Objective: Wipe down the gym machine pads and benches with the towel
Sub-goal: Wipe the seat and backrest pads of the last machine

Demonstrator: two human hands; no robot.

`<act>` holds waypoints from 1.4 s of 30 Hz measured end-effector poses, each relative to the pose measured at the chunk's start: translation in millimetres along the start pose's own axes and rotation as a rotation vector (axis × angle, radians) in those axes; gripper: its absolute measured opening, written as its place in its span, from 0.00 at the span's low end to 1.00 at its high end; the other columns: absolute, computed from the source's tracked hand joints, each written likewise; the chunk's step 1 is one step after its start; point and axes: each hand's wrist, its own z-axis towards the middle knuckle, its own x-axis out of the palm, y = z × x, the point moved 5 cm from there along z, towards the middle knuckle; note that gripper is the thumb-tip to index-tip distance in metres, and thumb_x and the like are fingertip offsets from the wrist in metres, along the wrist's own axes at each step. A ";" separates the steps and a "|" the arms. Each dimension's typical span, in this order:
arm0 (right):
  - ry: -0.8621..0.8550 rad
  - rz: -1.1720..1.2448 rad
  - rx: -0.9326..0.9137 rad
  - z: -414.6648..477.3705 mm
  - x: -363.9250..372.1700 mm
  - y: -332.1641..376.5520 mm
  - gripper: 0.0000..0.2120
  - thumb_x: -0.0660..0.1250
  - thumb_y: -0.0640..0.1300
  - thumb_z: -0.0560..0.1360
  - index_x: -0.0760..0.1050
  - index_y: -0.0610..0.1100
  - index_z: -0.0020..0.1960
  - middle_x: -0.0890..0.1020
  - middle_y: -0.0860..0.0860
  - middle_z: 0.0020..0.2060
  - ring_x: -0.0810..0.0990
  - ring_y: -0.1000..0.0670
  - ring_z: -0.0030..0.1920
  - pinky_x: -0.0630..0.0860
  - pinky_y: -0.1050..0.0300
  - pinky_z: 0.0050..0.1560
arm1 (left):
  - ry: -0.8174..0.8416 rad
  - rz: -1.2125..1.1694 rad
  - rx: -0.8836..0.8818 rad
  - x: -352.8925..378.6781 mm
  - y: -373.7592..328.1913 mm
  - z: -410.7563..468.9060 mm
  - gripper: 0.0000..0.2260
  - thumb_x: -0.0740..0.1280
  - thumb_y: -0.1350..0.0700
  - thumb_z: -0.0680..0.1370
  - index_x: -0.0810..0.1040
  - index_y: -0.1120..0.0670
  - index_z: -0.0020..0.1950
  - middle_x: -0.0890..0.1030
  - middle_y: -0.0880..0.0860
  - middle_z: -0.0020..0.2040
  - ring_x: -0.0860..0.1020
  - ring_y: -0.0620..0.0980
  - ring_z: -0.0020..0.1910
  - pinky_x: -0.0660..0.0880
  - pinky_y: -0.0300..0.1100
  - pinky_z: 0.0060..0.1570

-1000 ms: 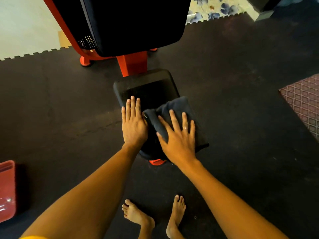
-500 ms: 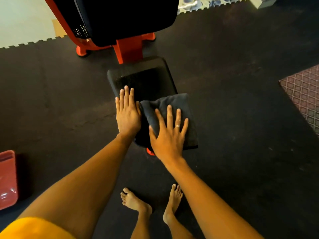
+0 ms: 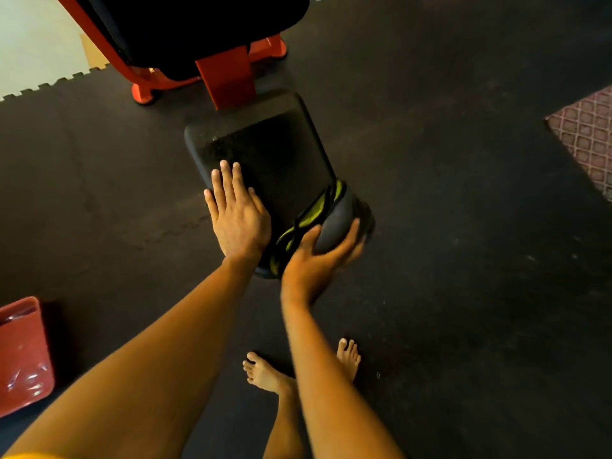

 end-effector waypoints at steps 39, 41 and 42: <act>0.649 -0.888 -1.034 90.4 47.9 58.6 0.30 0.59 0.60 0.80 0.62 0.60 0.81 0.57 0.46 0.83 0.52 0.40 0.83 0.55 0.34 0.79 | -0.063 -0.083 0.006 0.5 4.5 1.2 0.26 0.48 0.50 0.84 0.58 0.53 0.83 0.54 0.51 0.84 0.47 0.49 0.83 0.41 0.49 0.81; 0.633 -0.932 -0.878 99.0 81.8 76.3 0.31 0.61 0.59 0.81 0.58 0.61 0.82 0.51 0.47 0.84 0.47 0.39 0.83 0.50 0.34 0.80 | -0.068 -0.073 -0.001 0.7 1.6 -0.3 0.26 0.48 0.50 0.84 0.58 0.53 0.83 0.54 0.51 0.84 0.47 0.49 0.83 0.42 0.50 0.81; 0.632 -0.942 -0.819 97.5 100.2 84.6 0.31 0.62 0.58 0.81 0.57 0.61 0.82 0.50 0.47 0.84 0.45 0.39 0.83 0.47 0.33 0.80 | -0.069 -0.070 -0.008 -0.7 2.4 1.0 0.26 0.48 0.50 0.84 0.58 0.53 0.83 0.54 0.51 0.84 0.47 0.48 0.83 0.42 0.50 0.81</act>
